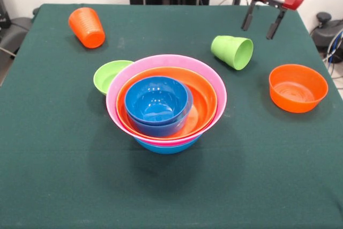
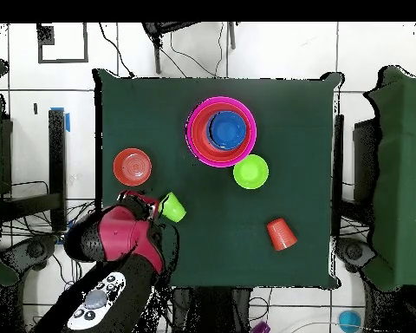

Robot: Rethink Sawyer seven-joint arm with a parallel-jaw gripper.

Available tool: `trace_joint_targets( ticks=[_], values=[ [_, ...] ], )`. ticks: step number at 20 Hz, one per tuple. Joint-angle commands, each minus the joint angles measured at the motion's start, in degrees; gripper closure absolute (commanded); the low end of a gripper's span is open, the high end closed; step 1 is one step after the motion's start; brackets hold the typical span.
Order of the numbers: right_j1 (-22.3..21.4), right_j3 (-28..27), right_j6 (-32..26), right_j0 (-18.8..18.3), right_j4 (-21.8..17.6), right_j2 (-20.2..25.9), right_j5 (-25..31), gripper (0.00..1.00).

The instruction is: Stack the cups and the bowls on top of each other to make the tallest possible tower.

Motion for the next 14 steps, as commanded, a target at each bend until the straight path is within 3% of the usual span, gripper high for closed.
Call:
trace_joint_targets(
  ticks=[1, 14],
  values=[
    [0.6, 3.8, 7.0, -2.1, -1.9, 5.0, 0.9, 0.00],
    [-4.7, 8.4, 5.6, -2.9, -3.9, 6.1, 0.7, 0.00]
  ],
)
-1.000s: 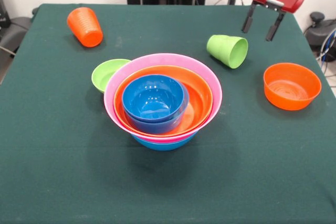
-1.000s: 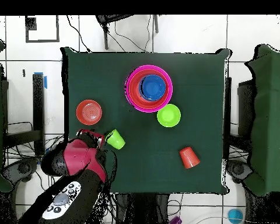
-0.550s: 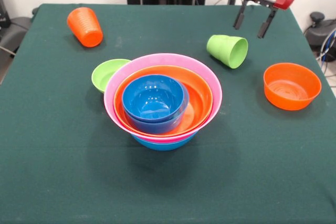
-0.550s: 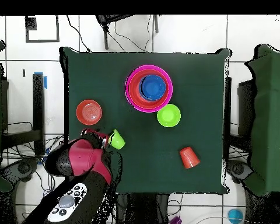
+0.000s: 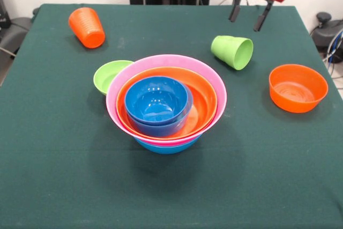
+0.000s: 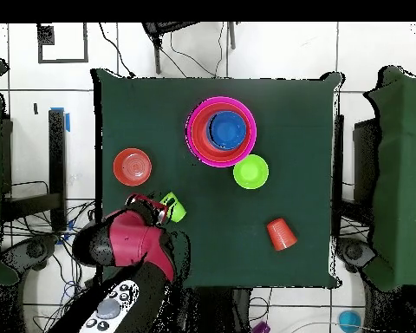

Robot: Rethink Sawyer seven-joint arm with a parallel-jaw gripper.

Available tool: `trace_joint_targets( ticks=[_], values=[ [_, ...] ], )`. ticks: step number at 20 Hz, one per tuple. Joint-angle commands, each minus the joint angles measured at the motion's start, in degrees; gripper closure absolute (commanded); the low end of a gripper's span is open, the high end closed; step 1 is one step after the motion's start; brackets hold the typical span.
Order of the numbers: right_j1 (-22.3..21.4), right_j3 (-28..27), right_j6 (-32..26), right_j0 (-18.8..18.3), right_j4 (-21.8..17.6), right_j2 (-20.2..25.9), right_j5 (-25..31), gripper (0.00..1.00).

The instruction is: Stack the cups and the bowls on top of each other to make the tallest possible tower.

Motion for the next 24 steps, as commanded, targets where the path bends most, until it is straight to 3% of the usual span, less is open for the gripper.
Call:
trace_joint_targets(
  ticks=[1, 18, 24],
  values=[
    [-2.0, 5.5, 5.8, -0.8, -3.7, 6.2, 0.6, 0.00],
    [-0.4, 6.8, 5.8, -2.2, -4.0, 9.4, -4.2, 0.00],
    [1.5, 7.5, 8.0, -4.8, -4.6, 12.0, -10.2, 0.00]
  ],
)
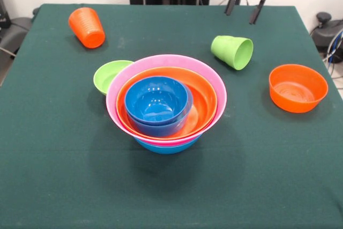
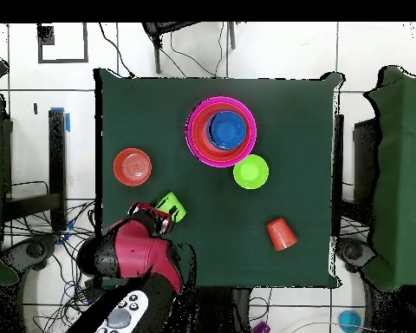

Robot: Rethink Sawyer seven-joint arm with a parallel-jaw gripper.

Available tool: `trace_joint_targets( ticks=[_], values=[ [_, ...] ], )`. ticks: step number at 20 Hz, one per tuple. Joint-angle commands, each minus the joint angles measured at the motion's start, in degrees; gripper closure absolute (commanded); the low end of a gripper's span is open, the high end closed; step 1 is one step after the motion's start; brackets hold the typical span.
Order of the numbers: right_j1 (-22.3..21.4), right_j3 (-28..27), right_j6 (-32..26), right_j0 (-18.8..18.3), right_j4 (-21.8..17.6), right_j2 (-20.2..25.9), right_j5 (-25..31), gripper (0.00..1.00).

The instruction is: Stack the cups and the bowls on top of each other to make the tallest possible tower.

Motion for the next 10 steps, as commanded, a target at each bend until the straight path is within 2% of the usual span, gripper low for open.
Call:
trace_joint_targets(
  ticks=[1, 10],
  values=[
    [4.0, 3.3, 8.3, -4.2, -4.3, 11.3, -8.1, 0.00],
    [6.4, 3.0, 8.3, -10.7, -9.5, 17.4, -15.8, 0.00]
  ],
)
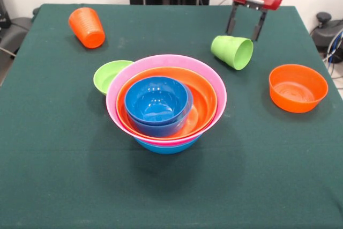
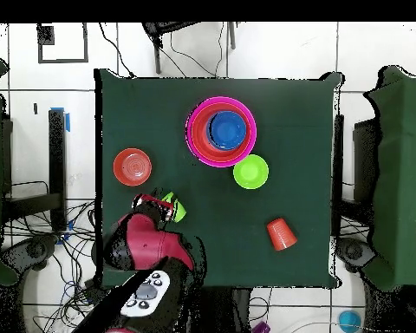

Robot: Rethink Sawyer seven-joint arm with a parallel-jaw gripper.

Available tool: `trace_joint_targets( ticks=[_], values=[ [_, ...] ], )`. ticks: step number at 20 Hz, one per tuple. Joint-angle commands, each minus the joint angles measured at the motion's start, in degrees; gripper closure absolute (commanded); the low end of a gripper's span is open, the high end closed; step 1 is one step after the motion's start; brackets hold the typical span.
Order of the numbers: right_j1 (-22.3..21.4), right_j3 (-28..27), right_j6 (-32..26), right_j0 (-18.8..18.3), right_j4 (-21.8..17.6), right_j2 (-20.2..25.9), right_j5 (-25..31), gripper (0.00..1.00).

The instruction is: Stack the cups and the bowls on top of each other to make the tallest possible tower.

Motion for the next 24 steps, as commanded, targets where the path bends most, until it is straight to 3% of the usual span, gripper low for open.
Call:
trace_joint_targets(
  ticks=[1, 6, 13, 24],
  values=[
    [5.5, 2.0, 8.0, -4.4, -6.3, 11.1, -5.1, 0.00],
    [7.2, 0.9, 6.8, -8.5, -11.0, 13.5, -7.6, 0.00],
    [5.9, 0.0, 3.9, -12.5, -16.5, 15.0, -4.3, 0.00],
    [4.3, 0.4, 4.2, -16.0, -19.6, 17.4, -1.2, 0.00]
  ],
)
